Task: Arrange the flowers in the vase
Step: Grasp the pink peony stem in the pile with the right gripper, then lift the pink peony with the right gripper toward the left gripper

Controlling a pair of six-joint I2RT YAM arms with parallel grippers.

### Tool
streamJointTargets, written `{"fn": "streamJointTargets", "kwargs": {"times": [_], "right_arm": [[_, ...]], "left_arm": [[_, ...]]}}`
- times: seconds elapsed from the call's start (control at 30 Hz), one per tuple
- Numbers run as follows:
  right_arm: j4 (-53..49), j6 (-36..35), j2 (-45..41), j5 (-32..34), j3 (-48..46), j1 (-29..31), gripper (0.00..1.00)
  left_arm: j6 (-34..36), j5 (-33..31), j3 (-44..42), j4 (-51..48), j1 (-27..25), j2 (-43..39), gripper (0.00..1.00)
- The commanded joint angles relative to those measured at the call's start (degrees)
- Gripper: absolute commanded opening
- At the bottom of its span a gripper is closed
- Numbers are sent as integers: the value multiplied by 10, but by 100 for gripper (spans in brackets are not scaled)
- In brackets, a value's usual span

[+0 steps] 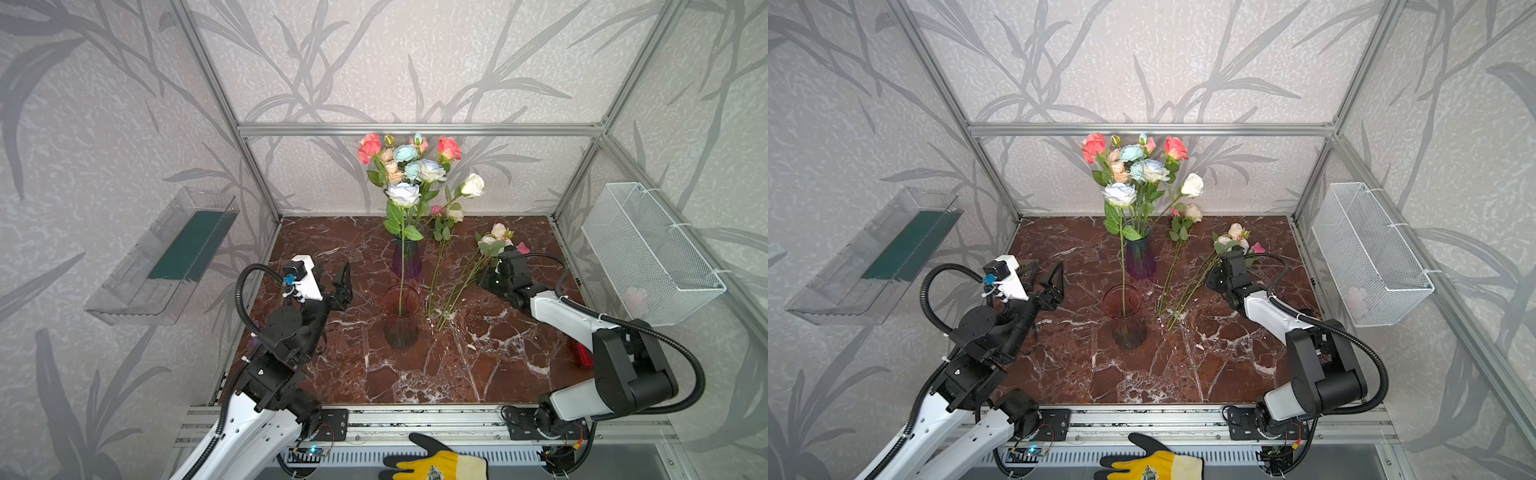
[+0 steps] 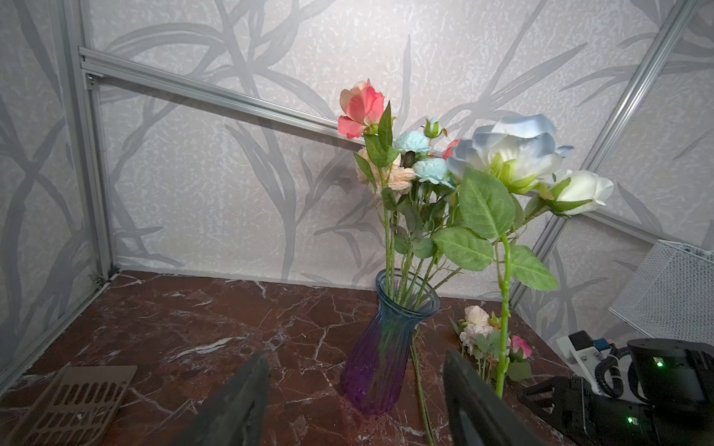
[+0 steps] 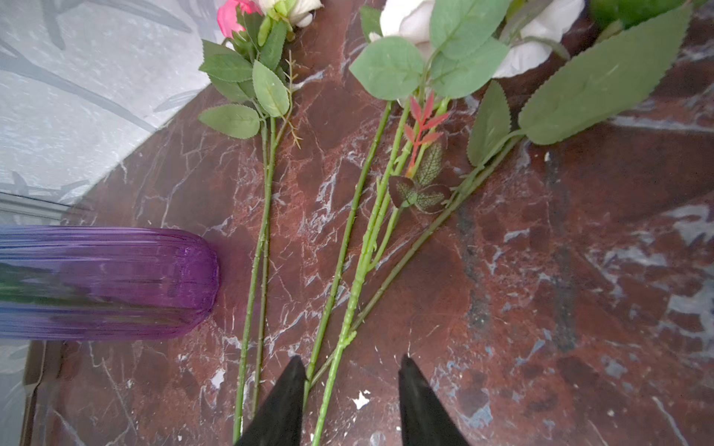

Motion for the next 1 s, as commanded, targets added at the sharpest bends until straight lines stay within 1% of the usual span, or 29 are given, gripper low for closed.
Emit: {"fn": "streamJointTargets", "kwargs": {"times": [0.0, 0.17, 0.3, 0.43, 0.5, 0.67, 0.7, 0.8, 0.97], "right_arm": [[-37, -17, 37, -19, 44, -2, 38], [-30, 6, 89, -15, 71, -2, 37], [-22, 16, 141, -23, 97, -3, 36], [-22, 24, 185, -38, 126, -3, 33], [-22, 28, 202, -31, 134, -3, 31], [-12, 27, 225, -31, 142, -5, 19], [-11, 26, 226, -35, 142, -5, 14], [4, 31, 215, -41, 126, -5, 7], [20, 34, 179, -37, 103, -5, 3]], "left_arm": [[-11, -19, 6, -2, -1, 1, 72], [-16, -10, 7, -3, 0, 5, 71], [-21, 14, 8, -2, 1, 17, 71], [-26, 33, 11, -4, 0, 30, 70], [-27, 38, 12, -5, 1, 32, 69], [-28, 41, 12, -4, 1, 33, 69], [-28, 42, 13, -4, 2, 32, 69], [-27, 44, 12, -3, 2, 33, 69], [-28, 47, 13, -3, 5, 39, 69]]}}
